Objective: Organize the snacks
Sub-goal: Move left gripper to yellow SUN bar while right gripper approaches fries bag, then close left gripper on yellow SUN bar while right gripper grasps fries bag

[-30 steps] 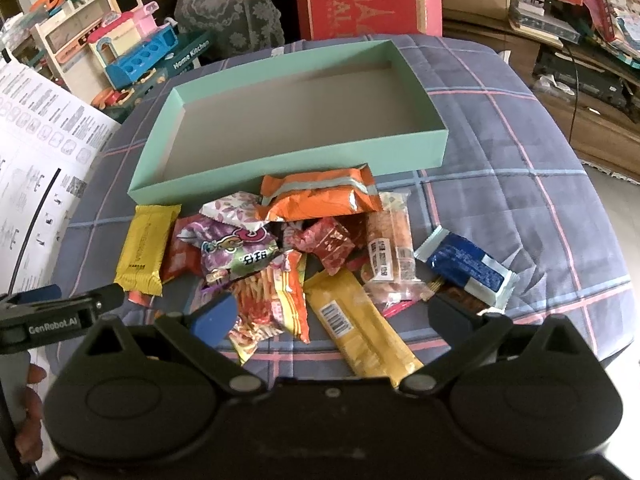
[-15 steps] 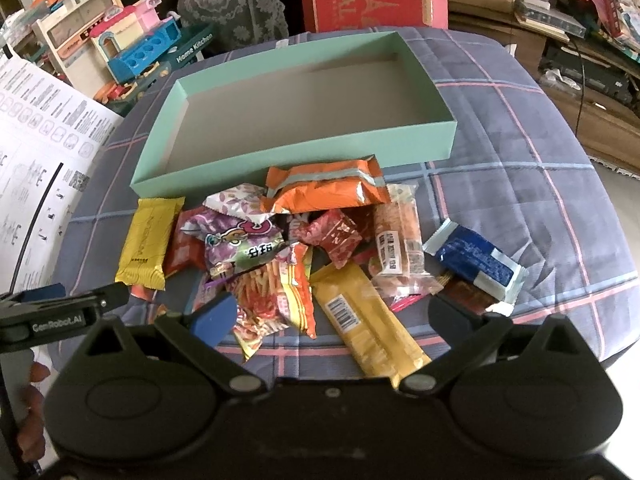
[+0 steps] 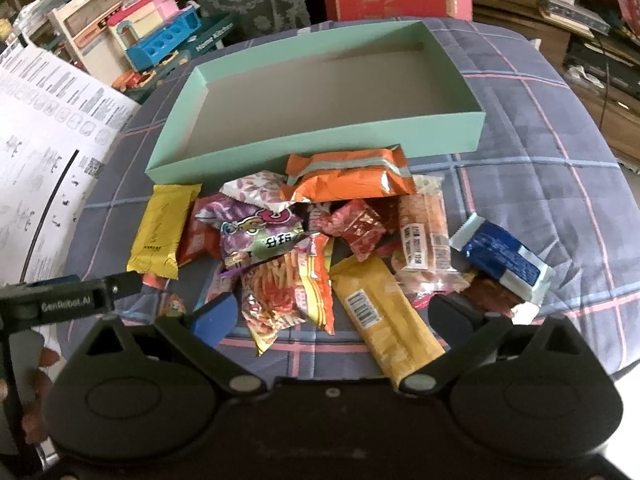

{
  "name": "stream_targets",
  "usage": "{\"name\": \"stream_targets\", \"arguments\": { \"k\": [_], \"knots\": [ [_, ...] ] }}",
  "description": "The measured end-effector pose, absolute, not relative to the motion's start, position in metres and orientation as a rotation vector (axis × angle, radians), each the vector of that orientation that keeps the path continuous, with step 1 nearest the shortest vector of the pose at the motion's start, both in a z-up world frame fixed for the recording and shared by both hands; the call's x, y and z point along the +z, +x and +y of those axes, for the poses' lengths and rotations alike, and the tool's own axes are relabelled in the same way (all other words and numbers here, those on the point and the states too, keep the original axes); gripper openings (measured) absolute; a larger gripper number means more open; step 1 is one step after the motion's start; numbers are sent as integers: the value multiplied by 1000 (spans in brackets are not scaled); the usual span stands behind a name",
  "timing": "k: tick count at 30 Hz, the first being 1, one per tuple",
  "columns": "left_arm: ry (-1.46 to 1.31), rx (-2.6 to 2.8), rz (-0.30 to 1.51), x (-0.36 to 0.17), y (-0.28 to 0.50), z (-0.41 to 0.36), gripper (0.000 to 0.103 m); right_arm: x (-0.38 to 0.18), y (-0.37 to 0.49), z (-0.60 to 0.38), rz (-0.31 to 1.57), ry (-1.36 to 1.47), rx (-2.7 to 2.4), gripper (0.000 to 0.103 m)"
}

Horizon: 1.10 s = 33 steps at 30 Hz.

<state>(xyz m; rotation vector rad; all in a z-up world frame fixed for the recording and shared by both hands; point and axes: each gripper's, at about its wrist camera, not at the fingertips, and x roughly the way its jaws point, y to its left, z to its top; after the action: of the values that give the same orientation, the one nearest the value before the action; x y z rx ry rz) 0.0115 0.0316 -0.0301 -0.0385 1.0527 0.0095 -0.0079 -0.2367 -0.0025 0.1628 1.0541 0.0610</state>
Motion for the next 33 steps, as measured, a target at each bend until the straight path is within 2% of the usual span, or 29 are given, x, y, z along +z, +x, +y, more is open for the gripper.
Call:
{"name": "stream_targets", "arguments": {
  "k": [17,21,24,27,29,30,32,33],
  "knots": [
    [37,2,1067,-62,75,17,102,-32,16,-205,1060,66,192,103],
    [49,-4,1072,-69,82,13,87,-37,18,-196,1048,30,213,95],
    [41,-14,1087,-75,85,13,74,-44,22,-191,1047,4,219,84],
    [39,-25,1079,-77,85,14,63,-52,25,-189,1058,-2,222,83],
    [43,-38,1079,-79,84,15,63,-58,26,-189,1063,-7,227,76],
    [51,-37,1077,-79,84,15,66,-60,26,-189,1066,-3,235,69],
    [71,-33,1068,-80,85,14,64,-60,25,-190,1049,-5,241,66],
    [74,-40,1062,-80,85,13,51,-59,25,-190,1045,-3,242,64]
  ]
}}
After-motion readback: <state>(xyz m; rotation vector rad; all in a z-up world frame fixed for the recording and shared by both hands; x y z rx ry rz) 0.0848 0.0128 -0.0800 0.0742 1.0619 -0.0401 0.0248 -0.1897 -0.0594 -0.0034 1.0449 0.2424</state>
